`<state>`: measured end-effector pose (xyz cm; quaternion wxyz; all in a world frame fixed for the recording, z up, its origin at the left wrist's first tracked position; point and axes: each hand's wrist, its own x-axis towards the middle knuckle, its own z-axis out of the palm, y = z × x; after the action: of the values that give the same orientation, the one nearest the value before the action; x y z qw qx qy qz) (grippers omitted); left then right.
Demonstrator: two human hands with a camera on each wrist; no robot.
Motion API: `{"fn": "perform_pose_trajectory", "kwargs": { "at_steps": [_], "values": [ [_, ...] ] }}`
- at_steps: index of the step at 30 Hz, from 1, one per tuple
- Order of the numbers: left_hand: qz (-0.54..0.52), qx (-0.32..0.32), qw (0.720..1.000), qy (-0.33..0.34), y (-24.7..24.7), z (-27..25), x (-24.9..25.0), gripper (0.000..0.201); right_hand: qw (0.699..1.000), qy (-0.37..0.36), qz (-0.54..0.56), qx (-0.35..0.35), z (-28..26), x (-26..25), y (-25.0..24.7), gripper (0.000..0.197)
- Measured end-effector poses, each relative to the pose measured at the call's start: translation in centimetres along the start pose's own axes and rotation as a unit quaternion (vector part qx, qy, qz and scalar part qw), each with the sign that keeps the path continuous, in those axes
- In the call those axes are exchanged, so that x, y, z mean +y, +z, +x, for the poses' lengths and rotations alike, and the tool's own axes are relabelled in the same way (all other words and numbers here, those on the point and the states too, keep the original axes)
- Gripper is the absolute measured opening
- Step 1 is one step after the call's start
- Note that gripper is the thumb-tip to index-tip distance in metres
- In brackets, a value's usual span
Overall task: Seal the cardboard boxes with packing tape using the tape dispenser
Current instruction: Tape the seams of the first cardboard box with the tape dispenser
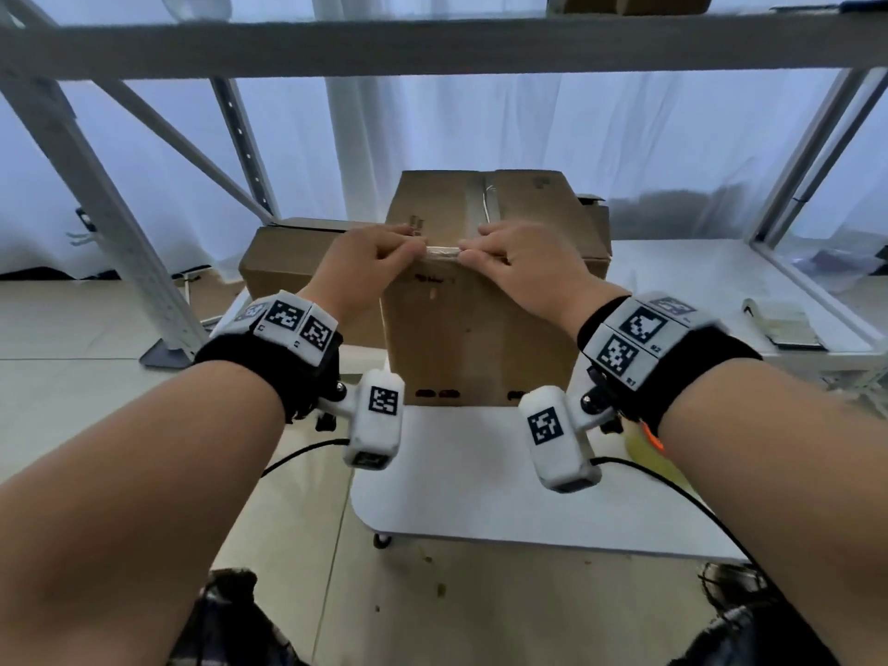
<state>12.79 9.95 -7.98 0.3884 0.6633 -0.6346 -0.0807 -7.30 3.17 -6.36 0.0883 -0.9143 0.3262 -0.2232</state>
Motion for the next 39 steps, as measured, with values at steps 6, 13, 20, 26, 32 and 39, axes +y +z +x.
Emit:
{"fn": "perform_pose_trajectory", "kwargs": {
  "at_steps": [6, 13, 20, 26, 32, 39],
  "values": [
    [-0.049, -0.002, 0.998, 0.037, -0.1, 0.5, -1.9, 0.024, 0.995, 0.05, -0.09, -0.016, 1.9, -1.2, 1.9, 0.046],
    [0.055, 0.03, 0.994, 0.088, 0.4, 0.2, -3.0, 0.033, 0.987, 0.061, -0.147, -0.028, 1.8, -1.5, 2.5, 0.056],
    [0.13, -0.017, 0.984, 0.123, 0.4, -0.7, -3.4, 0.047, 0.979, 0.052, -0.195, -0.01, 1.2, -1.9, 3.2, 0.058],
    [0.028, 0.039, 0.997, 0.052, 0.4, -0.1, -1.5, 0.027, 0.98, 0.034, -0.193, -0.023, 0.9, -1.7, 2.9, 0.063],
    [0.101, 0.089, 0.986, 0.097, 1.4, -0.4, -1.4, 0.025, 0.991, 0.043, -0.125, -0.013, 1.2, -1.6, 1.9, 0.051],
    [0.193, 0.03, 0.974, 0.112, 1.3, -1.2, -1.8, 0.039, 0.982, 0.004, -0.187, -0.026, 1.0, -0.9, 2.2, 0.055]
  ]
}}
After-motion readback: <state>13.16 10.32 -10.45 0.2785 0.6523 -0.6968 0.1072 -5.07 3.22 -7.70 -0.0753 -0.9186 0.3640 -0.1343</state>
